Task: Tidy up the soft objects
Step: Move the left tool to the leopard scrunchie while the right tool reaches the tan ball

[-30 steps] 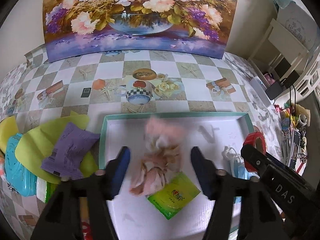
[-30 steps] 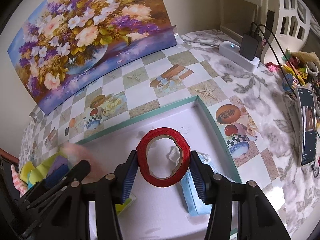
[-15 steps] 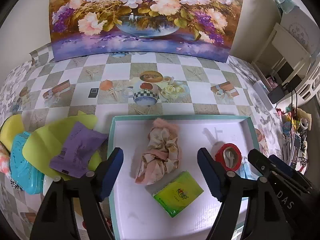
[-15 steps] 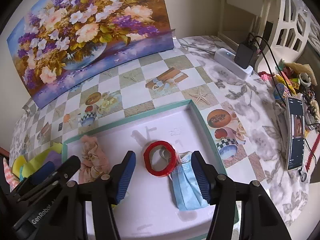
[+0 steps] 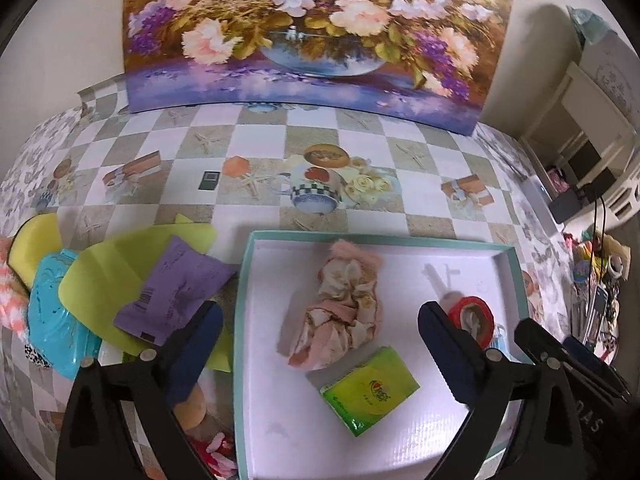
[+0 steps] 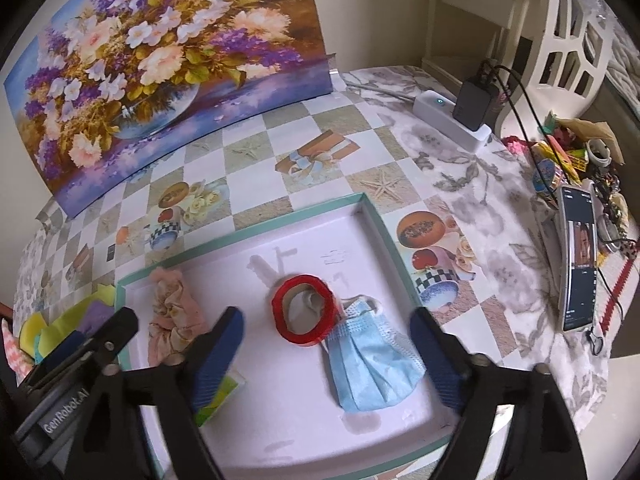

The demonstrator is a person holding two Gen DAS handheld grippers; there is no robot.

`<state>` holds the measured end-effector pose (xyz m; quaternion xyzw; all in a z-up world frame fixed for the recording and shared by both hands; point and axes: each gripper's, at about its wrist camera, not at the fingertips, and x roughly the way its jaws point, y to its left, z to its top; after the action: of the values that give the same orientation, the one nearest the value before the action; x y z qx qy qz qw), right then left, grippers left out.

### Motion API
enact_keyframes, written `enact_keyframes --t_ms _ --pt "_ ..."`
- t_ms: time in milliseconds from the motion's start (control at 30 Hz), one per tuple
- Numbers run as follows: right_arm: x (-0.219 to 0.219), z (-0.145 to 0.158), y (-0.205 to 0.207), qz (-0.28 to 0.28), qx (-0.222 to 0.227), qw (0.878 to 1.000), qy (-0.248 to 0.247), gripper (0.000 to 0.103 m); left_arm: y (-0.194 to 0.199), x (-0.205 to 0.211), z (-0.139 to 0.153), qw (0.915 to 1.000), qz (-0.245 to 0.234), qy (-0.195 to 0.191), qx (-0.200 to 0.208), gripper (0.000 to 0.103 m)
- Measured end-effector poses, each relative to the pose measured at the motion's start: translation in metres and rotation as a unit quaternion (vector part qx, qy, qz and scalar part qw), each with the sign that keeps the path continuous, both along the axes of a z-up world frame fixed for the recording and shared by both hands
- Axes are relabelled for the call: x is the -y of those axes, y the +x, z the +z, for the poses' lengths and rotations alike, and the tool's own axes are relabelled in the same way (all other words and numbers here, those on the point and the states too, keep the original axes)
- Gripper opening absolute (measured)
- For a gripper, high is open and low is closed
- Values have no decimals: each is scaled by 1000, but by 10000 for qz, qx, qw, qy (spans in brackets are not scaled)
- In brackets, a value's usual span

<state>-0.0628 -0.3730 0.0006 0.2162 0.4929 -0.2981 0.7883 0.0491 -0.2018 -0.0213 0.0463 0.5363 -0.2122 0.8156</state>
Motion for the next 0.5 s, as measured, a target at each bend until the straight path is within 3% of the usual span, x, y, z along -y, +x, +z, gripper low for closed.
enact_keyframes --t_ms 133,500 --pt "2 2 -4 -103 1 9999 -18 103 1 -3 0 10000 70 9 -17 99" --pt "-4 21 -12 -55 129 9999 -76 103 -5 -11 28 9995 77 143 262 99"
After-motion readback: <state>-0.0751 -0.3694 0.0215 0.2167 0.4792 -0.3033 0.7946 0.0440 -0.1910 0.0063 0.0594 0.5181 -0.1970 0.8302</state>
